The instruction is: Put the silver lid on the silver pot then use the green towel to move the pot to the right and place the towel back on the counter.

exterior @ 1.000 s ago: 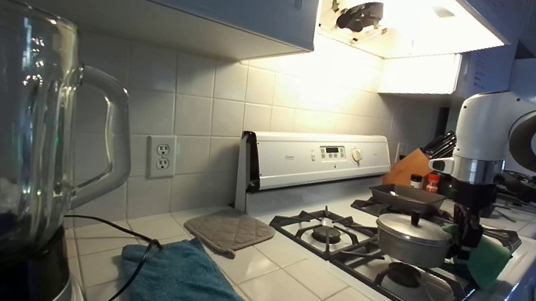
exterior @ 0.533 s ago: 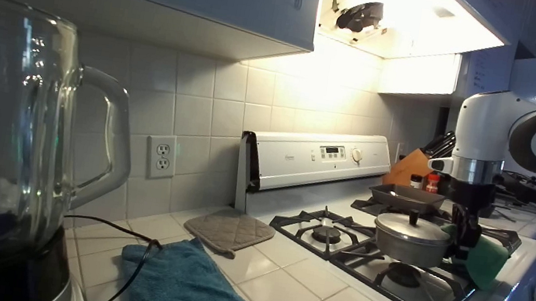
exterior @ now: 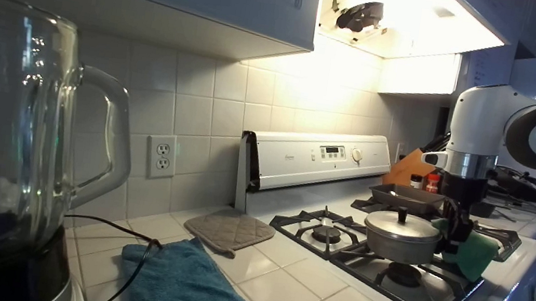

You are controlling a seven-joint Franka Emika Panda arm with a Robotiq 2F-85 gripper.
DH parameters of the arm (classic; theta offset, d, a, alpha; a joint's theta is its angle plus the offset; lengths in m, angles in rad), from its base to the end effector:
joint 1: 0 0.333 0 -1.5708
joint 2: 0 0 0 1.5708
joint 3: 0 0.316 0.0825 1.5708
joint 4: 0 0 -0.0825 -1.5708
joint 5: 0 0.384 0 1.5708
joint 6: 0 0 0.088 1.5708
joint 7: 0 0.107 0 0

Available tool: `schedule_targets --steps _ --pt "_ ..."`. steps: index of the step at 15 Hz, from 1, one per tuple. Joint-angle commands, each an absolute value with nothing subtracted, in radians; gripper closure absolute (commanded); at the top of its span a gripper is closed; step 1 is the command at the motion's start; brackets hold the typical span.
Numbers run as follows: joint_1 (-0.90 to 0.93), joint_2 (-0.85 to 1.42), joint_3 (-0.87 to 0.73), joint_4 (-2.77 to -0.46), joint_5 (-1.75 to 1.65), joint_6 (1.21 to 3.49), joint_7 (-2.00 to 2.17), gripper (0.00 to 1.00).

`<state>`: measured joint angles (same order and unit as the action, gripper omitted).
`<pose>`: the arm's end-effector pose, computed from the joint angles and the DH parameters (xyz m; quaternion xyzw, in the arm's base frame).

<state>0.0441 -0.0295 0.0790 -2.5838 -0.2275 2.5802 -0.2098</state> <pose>0.4411 0.0584 0.2724 0.9639 0.2586 0.0100 0.0633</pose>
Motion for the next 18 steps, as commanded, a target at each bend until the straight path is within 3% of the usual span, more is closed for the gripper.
schedule_targets --steps 1,18 --pt "0.055 -0.017 0.078 -2.542 -0.242 2.569 -0.182 0.93" --pt "0.087 -0.033 0.1 -2.447 -0.232 2.545 -0.143 0.93"
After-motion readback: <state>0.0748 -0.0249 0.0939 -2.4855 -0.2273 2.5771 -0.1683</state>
